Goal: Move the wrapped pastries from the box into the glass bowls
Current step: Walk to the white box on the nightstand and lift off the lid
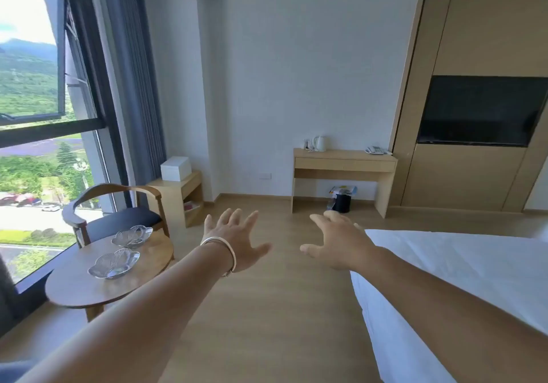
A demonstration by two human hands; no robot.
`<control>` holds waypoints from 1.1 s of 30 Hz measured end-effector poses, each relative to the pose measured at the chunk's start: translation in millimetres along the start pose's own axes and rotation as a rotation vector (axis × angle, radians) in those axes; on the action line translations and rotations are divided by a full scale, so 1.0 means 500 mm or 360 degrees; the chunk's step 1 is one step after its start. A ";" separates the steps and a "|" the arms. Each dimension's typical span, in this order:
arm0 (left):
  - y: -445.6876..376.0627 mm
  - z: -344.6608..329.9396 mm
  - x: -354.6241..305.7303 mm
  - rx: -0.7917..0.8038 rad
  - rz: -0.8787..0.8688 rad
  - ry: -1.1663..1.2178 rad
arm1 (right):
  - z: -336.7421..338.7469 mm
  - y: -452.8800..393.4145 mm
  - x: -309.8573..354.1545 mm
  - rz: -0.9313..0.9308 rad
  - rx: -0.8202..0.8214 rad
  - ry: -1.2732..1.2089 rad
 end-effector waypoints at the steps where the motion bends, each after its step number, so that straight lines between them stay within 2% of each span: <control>1: -0.024 -0.006 0.014 0.0000 -0.0015 -0.0014 | -0.011 -0.027 0.006 -0.0012 0.0008 -0.0009; 17: -0.386 -0.132 0.137 0.0037 -0.0009 -0.0045 | -0.153 -0.415 0.000 -0.0055 0.0019 0.0003; 33: -0.903 -0.291 0.073 0.0006 0.0075 -0.0102 | -0.281 -0.918 -0.230 0.0016 0.0045 -0.0049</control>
Point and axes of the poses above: each hand's wrist, its own y-axis away from the middle knuckle, its own z-axis out of the back of the hand, x = y × z, the point moved 2 cm from there along -y, towards the middle knuckle, and after that the axes turned 12 degrees about -x, right-handed, at the moved point
